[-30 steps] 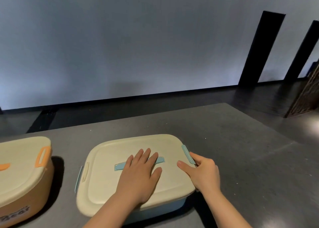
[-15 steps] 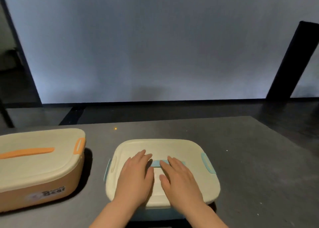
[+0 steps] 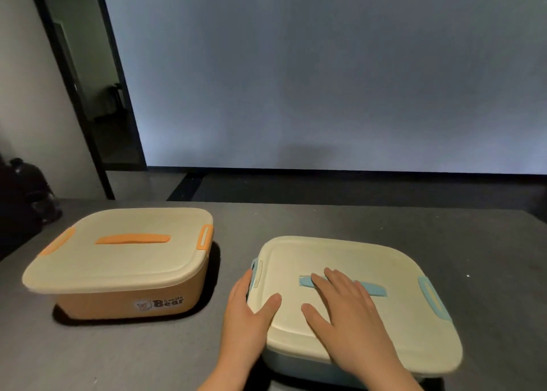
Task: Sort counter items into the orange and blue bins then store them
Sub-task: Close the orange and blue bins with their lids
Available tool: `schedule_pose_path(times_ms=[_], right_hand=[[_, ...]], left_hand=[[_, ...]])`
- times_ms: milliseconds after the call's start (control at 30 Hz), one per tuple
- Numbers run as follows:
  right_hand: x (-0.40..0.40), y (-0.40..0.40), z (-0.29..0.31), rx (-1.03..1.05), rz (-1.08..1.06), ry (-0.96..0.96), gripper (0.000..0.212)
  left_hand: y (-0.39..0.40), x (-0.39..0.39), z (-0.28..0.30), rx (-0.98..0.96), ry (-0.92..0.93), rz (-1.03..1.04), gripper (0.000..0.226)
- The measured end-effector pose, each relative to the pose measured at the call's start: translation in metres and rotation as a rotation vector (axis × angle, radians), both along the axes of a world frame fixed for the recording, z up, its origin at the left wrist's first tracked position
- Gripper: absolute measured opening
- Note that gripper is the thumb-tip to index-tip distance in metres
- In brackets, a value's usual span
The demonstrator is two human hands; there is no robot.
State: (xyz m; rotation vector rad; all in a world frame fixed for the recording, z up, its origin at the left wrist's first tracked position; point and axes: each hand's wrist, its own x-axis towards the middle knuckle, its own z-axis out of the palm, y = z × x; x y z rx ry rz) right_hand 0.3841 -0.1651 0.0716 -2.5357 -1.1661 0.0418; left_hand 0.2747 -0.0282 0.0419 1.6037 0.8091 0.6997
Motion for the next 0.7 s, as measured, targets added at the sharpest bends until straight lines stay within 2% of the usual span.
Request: schedule_pose_path(times_ms=[233,467,700], right_hand=[[0.0,0.0,0.0,0.007,-0.003,0.012,0.059],[-0.002,0.003,-0.003,-0.003,0.002,-0.027,0.06],[-0.003,0.007,-0.005,-0.008,0.001,-0.055,0.061]], left_hand=[[0.001,-0.002,0.005,0.183,0.087,-0.053,0.056],[-0.002,-0.005,0.017,0.387,0.229,-0.109,0.067],[-0.002,-0.004,0.019,0.453,0.306,-0.075,0.068]])
